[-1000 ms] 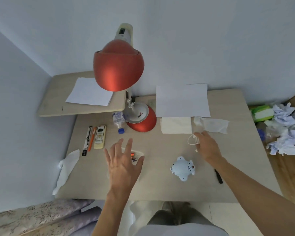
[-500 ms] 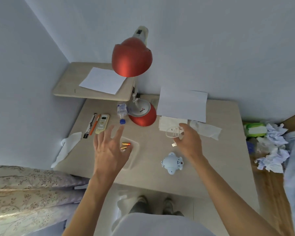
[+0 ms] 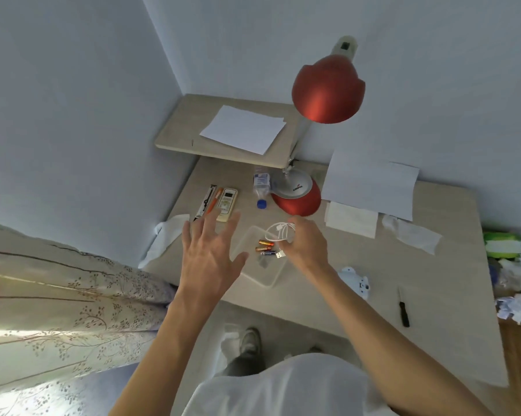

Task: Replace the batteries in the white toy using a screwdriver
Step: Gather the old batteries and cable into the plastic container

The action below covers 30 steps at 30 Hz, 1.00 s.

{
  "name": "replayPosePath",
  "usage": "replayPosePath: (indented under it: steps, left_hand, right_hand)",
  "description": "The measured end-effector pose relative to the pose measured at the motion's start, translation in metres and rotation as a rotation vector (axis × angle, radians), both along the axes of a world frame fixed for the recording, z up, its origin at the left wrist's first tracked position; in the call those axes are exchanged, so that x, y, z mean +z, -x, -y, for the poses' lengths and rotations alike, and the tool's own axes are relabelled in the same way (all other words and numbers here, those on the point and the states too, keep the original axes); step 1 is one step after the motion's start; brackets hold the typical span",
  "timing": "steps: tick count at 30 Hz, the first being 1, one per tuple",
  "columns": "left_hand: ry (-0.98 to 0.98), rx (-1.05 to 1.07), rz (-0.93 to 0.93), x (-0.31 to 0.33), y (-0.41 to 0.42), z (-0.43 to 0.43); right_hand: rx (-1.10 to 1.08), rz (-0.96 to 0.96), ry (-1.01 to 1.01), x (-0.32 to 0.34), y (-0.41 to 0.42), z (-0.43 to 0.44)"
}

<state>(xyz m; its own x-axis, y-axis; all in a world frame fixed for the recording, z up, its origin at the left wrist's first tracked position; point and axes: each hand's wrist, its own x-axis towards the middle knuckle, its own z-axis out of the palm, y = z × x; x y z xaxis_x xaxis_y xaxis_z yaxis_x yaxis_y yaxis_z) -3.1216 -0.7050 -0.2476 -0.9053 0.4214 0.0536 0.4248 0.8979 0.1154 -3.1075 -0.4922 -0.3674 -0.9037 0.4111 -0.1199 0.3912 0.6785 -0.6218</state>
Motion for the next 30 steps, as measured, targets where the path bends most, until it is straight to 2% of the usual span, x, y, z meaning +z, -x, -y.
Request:
replayPosePath:
  steps: [8, 16, 21, 26, 30]
  left_hand:
    - [0.01, -0.061, 0.028, -0.006, 0.015, 0.029]
    - [0.026, -0.092, 0.068, -0.014, 0.034, 0.06]
    - [0.043, -0.145, 0.118, -0.02, 0.047, 0.065]
    - [0.038, -0.219, 0.174, -0.024, 0.058, 0.052]
    - [0.031, -0.287, 0.212, -0.029, 0.065, 0.036]
  right_hand:
    - [0.058, 0.177, -0.058, -0.038, 0.035, 0.059]
    - [0.034, 0.297, -0.015, -0.121, 0.035, 0.08]
    - [-0.015, 0.272, 0.071, -0.111, 0.026, 0.079]
    - [-0.072, 0.13, 0.059, -0.076, 0.002, 0.06]
    - [-0.247, 0.042, 0.108, -0.056, -0.042, 0.032]
